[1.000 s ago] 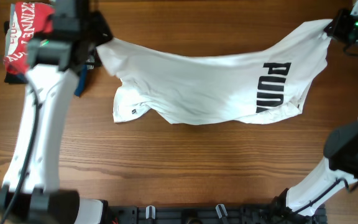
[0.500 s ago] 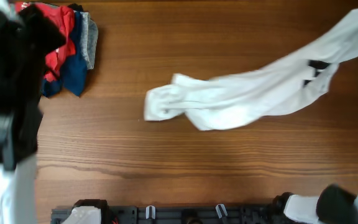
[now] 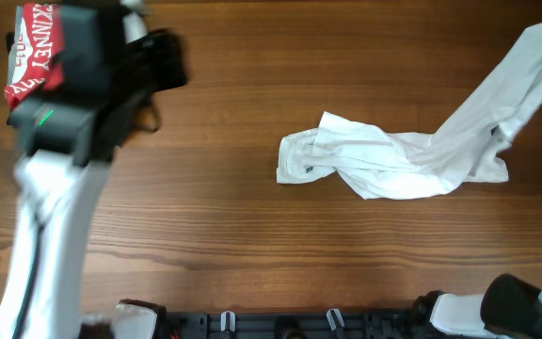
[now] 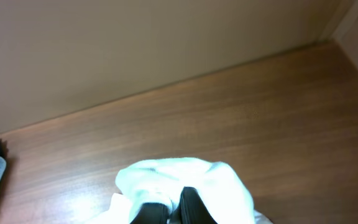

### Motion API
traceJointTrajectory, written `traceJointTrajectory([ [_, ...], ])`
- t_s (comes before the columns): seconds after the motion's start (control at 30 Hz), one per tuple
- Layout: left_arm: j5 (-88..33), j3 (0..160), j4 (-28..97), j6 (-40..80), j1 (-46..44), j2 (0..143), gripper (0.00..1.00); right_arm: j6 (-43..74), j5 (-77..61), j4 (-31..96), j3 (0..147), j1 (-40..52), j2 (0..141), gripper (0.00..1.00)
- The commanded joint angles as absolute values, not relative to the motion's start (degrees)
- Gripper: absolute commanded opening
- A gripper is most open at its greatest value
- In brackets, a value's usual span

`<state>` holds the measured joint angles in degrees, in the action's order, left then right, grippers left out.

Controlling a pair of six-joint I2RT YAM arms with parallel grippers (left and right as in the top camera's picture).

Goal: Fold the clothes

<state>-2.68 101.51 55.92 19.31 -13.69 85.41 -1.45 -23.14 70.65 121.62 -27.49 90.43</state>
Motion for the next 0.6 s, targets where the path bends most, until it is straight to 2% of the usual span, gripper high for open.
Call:
traceJointTrajectory([
  [0.0, -10.46, 101.21, 54.61, 14.87, -17.21, 95.04, 0.7, -2.46, -25.19, 70.65, 121.78, -27.44, 93.3, 0.04],
  [0.2, -15.73, 101.21, 52.4, 11.94, -22.92, 109.75, 0.81, -2.63, -25.36, 71.02, 121.75, -27.29, 96.29, 0.04],
  [0.43, -26.13, 101.21, 49.19, 11.97, -27.35, 118.96, 0.83, -2.87, -25.36, 70.83, 121.75, -27.18, 98.32, 0.04],
  [0.57, -26.57, 101.21, 48.93, 12.21, -29.56, 119.83, 0.84, -2.87, -25.36, 70.76, 121.54, -27.18, 99.04, 0.04],
])
